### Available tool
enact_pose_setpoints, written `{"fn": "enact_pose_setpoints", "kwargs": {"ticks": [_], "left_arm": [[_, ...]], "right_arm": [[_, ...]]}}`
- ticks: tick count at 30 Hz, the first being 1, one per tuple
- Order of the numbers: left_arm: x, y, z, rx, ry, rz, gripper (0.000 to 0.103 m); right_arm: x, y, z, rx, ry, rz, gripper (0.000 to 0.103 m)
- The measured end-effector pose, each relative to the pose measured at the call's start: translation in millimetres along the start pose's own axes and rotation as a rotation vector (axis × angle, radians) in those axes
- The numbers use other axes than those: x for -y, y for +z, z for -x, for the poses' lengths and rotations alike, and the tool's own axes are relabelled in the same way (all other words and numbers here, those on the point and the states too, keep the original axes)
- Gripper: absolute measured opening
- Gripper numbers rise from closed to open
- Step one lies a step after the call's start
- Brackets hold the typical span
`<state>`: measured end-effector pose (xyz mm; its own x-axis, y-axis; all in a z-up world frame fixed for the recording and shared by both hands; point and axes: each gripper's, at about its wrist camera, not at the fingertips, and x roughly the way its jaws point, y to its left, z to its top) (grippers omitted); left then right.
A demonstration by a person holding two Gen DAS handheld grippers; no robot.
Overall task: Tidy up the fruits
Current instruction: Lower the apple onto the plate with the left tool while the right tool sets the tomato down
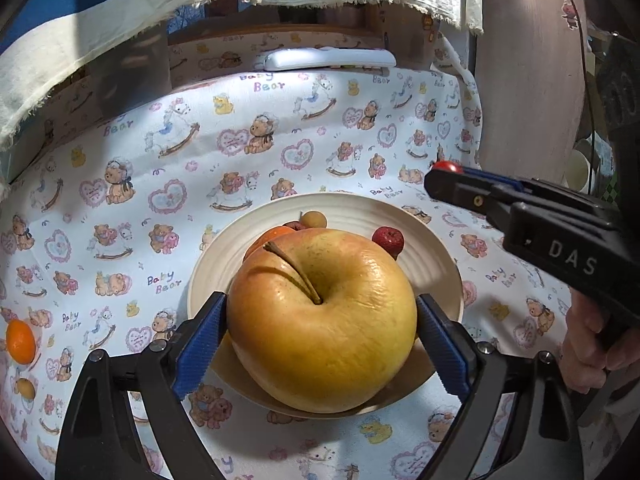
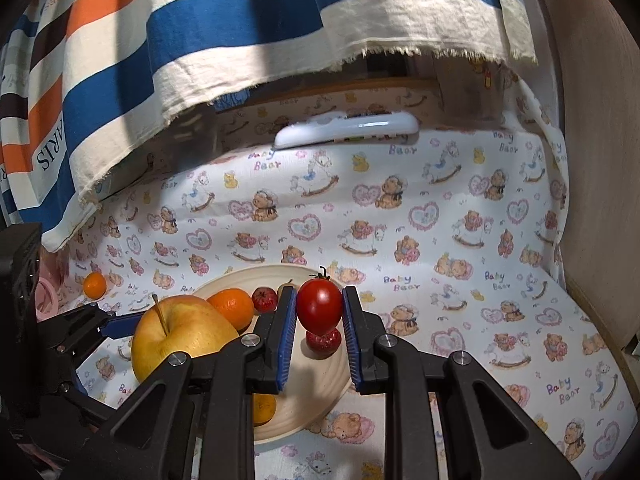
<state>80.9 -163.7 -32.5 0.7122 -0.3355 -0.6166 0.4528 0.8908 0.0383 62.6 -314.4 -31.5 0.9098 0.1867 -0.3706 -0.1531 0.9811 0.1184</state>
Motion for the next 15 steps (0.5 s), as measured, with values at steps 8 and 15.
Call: {"fn": "enact_pose_setpoints", "kwargs": {"ticks": [8, 15], "left_arm": [[3.0, -3.0, -0.1, 0.020, 0.015, -0.015, 0.098], [0.1, -3.6, 2.7, 0.032, 0.007, 0.011, 0.098]], "right_arm": [[0.0, -4.4, -9.8, -0.054, 0.005, 0.004, 0.022], [0.6, -7.0, -17.7, -0.095, 0.004, 0.005, 0.022]]}}
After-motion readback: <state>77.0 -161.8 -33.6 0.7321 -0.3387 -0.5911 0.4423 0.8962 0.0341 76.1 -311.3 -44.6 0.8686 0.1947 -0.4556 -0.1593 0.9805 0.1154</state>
